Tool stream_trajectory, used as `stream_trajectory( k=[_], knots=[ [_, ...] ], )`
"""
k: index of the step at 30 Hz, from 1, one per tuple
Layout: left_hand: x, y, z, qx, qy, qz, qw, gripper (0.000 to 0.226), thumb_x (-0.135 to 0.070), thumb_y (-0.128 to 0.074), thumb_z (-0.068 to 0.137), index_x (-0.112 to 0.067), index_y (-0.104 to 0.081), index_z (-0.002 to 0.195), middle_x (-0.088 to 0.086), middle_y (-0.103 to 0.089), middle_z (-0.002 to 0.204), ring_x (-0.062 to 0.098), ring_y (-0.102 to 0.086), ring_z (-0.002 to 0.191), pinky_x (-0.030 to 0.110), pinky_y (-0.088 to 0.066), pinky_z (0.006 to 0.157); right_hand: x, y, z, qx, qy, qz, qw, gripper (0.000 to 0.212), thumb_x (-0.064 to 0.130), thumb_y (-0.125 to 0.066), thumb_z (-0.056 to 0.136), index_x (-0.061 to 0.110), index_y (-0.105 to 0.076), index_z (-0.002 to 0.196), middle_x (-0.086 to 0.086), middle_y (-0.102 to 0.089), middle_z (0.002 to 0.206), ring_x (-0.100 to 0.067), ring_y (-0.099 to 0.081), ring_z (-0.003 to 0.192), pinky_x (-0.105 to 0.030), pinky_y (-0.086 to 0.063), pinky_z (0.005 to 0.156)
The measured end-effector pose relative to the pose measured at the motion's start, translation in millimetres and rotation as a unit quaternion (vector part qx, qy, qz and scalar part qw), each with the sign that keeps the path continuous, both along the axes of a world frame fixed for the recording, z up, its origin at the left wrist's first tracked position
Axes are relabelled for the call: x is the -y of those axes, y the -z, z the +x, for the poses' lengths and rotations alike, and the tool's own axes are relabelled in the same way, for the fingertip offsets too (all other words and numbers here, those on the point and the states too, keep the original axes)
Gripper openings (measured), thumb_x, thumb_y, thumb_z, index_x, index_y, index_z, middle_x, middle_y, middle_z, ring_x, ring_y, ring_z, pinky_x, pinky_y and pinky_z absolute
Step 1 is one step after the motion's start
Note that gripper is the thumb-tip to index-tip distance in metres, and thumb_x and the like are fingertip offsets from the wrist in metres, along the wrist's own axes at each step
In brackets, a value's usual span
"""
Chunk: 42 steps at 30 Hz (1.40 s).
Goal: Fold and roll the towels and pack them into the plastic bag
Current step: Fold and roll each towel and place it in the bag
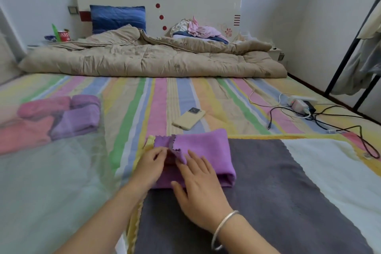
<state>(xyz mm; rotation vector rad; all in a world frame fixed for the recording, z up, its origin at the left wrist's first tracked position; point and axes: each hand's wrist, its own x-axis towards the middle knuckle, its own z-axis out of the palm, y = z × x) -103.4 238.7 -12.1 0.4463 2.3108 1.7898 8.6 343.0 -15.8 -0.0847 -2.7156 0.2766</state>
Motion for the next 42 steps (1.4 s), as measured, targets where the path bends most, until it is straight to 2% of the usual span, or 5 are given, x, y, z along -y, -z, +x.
stream_trajectory(
  k=[4,11,16,27,42],
  knots=[
    [18,-11,-14,0.252,0.024,0.066,0.965,0.042,-0.035,-0.037,0.103,-0.007,-0.065,0.089,0.008,-0.074,0.073,0.018,-0.068,0.063,0.027,-0.055,0.061,11,19,-4,0.090,-0.056,0.022,0.994,0.060,0.049,-0.041,0.084,0.016,-0.055,0.132,-0.001,-0.055,0.136,-0.020,-0.051,0.127,-0.046,-0.045,0.100],
    [-3,1,-40,0.097,0.002,-0.070,0.993,0.019,-0.027,-0.071,0.086,-0.011,-0.062,0.085,-0.002,-0.053,0.057,0.013,-0.045,0.050,0.024,-0.036,0.049,-12,-3,4,0.011,-0.115,-0.118,0.986,0.029,0.036,-0.044,0.087,0.025,-0.067,0.099,0.003,-0.060,0.126,-0.018,-0.049,0.124,-0.039,-0.040,0.104],
    [-6,7,-47,0.003,0.046,-0.107,0.993,0.085,-0.028,-0.079,0.073,-0.032,-0.026,0.139,0.001,-0.057,0.082,0.019,-0.051,0.077,0.035,-0.045,0.074,-54,1,9,-0.034,-0.019,-0.056,0.998,0.044,0.038,-0.044,0.082,0.026,-0.056,0.122,0.003,-0.047,0.142,-0.019,-0.036,0.137,-0.038,-0.026,0.114],
    [-22,1,-39,0.014,-0.044,-0.152,0.987,0.020,-0.027,-0.075,0.082,-0.015,-0.061,0.089,0.000,-0.054,0.091,0.020,-0.055,0.087,0.028,-0.045,0.079,-66,8,7,-0.019,0.024,-0.089,0.996,0.062,0.051,-0.035,0.083,0.025,-0.047,0.137,0.005,-0.032,0.152,-0.014,-0.021,0.144,-0.032,-0.014,0.117],
    [-21,4,-41,0.033,-0.111,-0.147,0.982,0.043,-0.016,-0.063,0.085,-0.016,-0.039,0.049,0.000,-0.038,0.049,0.020,-0.042,0.060,0.030,-0.034,0.062,-67,14,5,-0.010,0.021,-0.085,0.996,0.058,0.049,-0.037,0.084,0.022,-0.051,0.134,0.002,-0.039,0.149,-0.018,-0.027,0.142,-0.025,-0.013,0.115]
  ],
)
